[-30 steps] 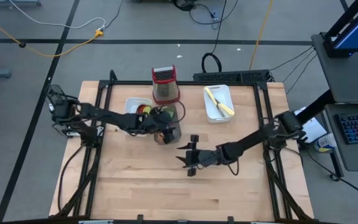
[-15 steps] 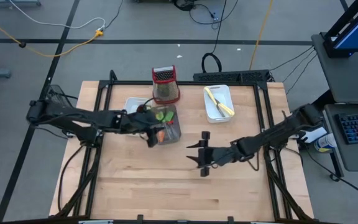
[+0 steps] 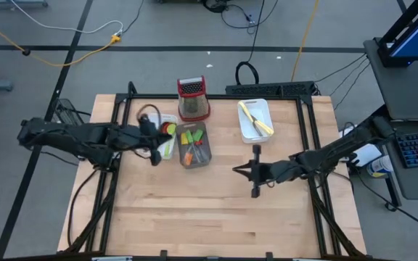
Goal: Pick & Place Kitchen Items
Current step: Return to Home Position
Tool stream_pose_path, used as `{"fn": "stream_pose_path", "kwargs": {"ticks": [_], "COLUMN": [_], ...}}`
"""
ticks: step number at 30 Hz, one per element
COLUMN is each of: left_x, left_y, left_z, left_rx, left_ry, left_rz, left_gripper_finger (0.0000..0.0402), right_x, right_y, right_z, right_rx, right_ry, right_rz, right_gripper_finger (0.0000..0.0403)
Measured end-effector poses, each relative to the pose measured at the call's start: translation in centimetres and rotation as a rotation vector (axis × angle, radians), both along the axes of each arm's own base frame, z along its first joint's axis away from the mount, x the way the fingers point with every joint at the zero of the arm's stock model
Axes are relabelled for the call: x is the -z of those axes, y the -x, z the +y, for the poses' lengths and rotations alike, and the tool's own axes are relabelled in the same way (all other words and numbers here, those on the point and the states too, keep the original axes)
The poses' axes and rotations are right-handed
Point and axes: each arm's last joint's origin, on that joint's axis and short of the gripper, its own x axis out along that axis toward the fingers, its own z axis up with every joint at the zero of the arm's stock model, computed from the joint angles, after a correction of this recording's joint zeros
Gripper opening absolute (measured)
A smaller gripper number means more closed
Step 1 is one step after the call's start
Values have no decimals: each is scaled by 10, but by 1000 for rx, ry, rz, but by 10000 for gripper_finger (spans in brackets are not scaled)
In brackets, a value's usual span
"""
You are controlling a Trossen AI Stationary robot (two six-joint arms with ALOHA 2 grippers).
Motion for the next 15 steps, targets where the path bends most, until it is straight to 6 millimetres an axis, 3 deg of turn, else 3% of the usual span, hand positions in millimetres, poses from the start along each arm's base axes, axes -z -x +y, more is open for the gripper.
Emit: {"fn": "stream_pose_path", "kwargs": {"ticks": [8, 15], "left_x": [-13, -21], "left_y": [46, 68], "left_z": [5, 2], "left_rx": [-1, 118], "left_ry": [-49, -114], "left_rz": [-15, -57], "left_gripper_finger": [33, 33], "right_x": [-7, -5], "right_y": [40, 74], "right_z": [-16, -31], "right_rx": [-8, -141], "right_ry": [3, -58], "right_rz": [-85, -170], "right_gripper_finger": [2, 1]}}
